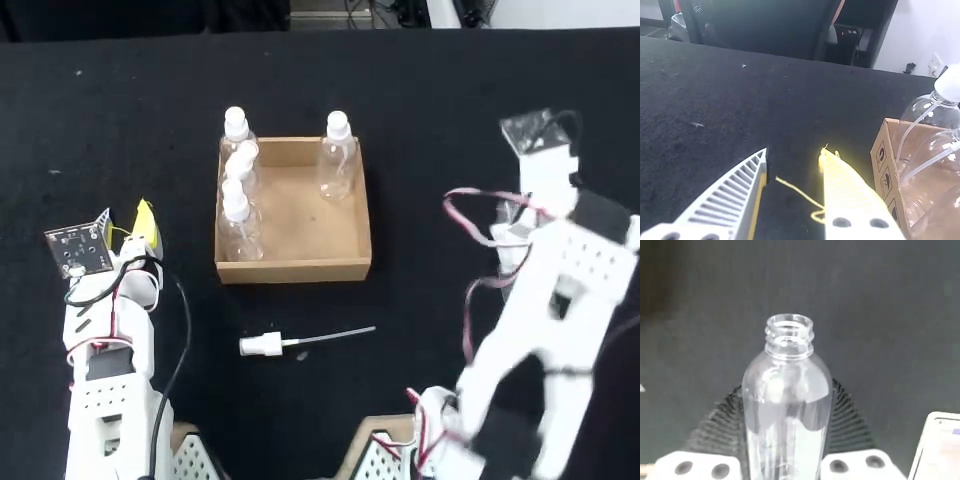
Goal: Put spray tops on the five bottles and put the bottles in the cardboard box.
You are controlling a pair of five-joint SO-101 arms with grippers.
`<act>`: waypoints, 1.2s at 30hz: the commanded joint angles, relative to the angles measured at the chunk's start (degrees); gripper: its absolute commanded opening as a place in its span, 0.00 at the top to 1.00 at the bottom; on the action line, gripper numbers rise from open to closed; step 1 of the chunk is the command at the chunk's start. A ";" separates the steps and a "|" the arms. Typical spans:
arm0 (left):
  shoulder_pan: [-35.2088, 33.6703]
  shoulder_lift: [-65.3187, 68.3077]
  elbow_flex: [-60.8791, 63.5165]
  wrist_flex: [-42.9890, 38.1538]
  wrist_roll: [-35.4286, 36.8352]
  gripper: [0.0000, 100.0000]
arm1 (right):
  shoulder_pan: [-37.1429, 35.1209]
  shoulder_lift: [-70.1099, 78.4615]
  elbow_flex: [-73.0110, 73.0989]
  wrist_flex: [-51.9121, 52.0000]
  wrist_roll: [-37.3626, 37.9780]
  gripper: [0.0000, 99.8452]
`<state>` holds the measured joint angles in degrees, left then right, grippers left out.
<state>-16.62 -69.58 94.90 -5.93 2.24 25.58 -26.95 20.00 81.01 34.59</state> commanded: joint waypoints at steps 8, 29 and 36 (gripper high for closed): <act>-0.13 -0.62 -1.10 0.88 0.09 0.90 | -23.38 -22.64 1.10 -4.13 -20.66 0.99; -0.13 0.00 -19.03 30.07 0.09 0.90 | -29.89 -35.03 26.95 -38.33 -40.00 0.99; -0.13 0.18 -23.16 35.87 0.09 0.90 | -31.56 -42.59 34.51 -38.42 -40.09 0.99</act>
<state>-16.62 -69.58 76.88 27.38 2.24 -4.22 -66.24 53.93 44.53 -4.97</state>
